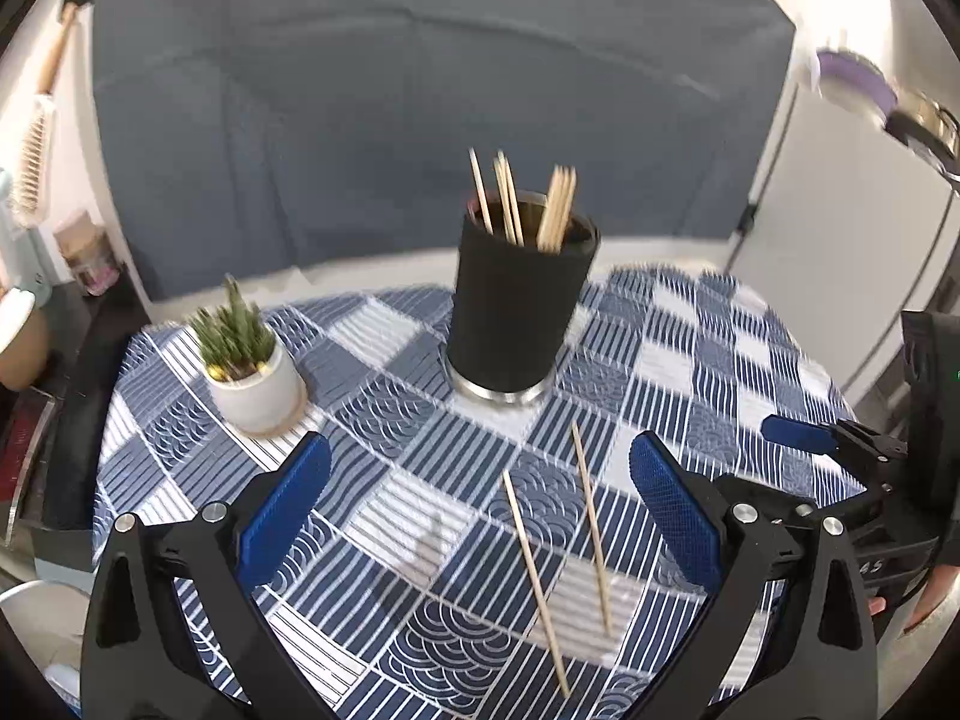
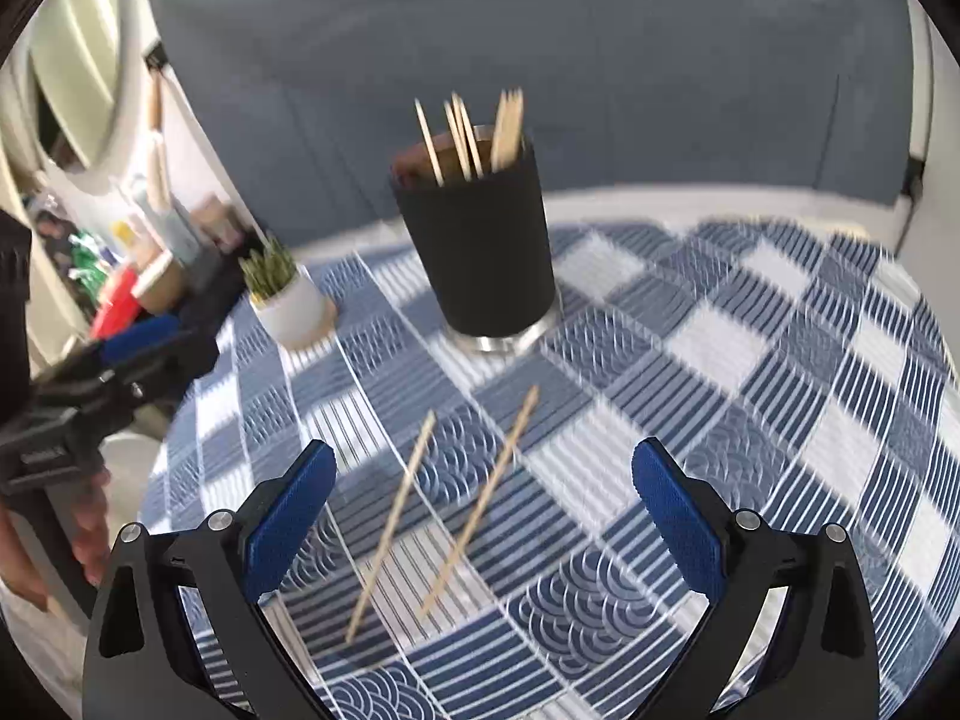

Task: Organize utensils
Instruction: 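Lower both open tools toward the last loose sticks on the cloth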

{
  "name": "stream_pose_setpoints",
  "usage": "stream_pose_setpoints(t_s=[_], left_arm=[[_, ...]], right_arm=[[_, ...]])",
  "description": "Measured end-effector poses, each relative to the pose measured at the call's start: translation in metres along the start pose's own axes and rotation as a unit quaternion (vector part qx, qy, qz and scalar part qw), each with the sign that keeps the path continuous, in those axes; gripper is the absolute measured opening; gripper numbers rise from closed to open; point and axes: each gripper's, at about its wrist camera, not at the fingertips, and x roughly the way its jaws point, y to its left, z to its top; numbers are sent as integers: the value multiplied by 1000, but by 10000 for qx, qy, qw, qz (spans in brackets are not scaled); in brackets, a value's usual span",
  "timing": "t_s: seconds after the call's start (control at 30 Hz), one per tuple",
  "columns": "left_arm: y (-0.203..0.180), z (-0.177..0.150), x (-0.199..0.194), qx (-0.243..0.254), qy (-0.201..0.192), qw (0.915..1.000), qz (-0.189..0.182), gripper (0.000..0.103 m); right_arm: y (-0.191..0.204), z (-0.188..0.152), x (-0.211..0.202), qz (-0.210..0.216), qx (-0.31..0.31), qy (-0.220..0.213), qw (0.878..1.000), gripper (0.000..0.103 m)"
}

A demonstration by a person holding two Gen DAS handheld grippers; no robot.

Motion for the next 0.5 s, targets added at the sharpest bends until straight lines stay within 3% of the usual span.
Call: stream_pose_setpoints(t_s=[0.27, 0.5], left_arm=[[10, -32, 47, -137, 833, 9958, -341, 97], [18, -52, 89, -427, 1485, 9872, -392, 97]], right_arm=[[-12, -30, 56, -459, 370, 810, 9950, 95], [-18, -37, 90, -461, 367, 1129, 9919, 95]])
